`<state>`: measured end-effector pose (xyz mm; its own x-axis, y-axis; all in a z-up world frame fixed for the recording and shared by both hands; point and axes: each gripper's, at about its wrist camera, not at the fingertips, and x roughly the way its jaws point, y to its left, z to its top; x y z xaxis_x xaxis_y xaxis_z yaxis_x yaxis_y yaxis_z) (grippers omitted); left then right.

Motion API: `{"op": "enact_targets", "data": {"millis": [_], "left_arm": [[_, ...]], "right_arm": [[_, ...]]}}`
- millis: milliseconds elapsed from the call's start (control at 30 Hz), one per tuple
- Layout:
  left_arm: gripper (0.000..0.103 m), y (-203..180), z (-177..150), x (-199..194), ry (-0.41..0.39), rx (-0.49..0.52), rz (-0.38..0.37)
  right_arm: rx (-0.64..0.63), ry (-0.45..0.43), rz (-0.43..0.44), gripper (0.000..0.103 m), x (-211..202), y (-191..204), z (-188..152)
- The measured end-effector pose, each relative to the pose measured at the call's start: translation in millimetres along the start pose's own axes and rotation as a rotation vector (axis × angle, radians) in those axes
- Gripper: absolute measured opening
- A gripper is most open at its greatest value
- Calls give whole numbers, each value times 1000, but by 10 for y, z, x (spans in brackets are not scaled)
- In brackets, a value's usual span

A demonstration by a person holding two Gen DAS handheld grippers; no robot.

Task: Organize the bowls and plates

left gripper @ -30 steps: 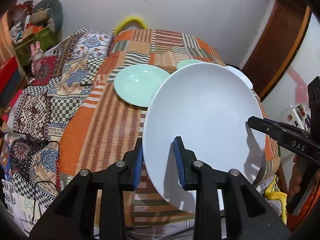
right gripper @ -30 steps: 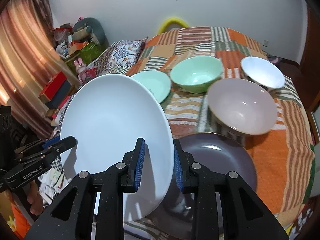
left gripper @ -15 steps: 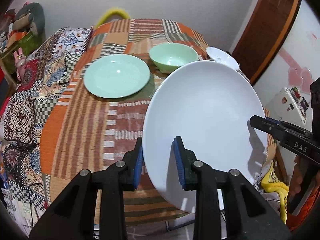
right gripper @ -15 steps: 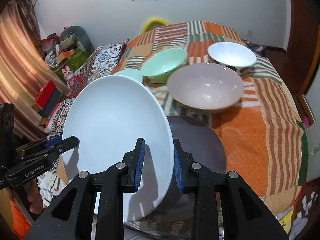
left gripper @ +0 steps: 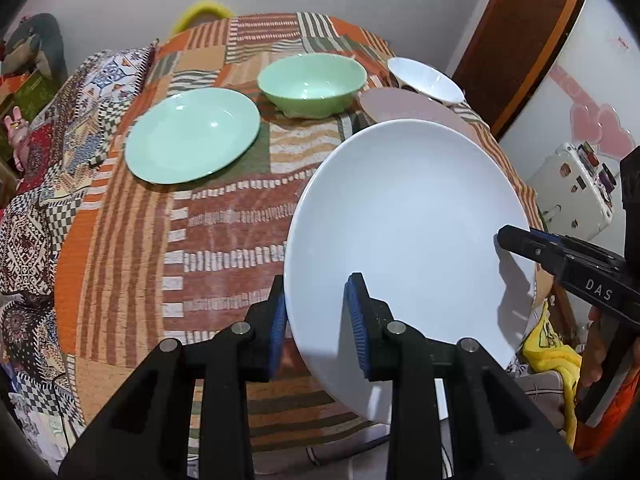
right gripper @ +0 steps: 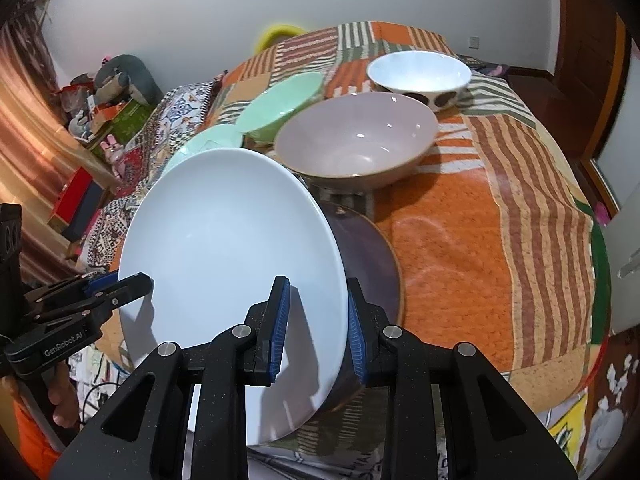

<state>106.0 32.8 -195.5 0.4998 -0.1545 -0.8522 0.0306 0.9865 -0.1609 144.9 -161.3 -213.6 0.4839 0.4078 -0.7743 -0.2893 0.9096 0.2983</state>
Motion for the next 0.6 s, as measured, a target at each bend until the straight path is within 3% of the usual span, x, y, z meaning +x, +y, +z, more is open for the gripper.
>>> {"op": "enact_targets", "data": {"millis": [600], "left_arm": [[30, -80, 46, 350, 74, 2, -22]], "right_arm": [[57, 57, -26, 25, 136, -168, -25]]}}
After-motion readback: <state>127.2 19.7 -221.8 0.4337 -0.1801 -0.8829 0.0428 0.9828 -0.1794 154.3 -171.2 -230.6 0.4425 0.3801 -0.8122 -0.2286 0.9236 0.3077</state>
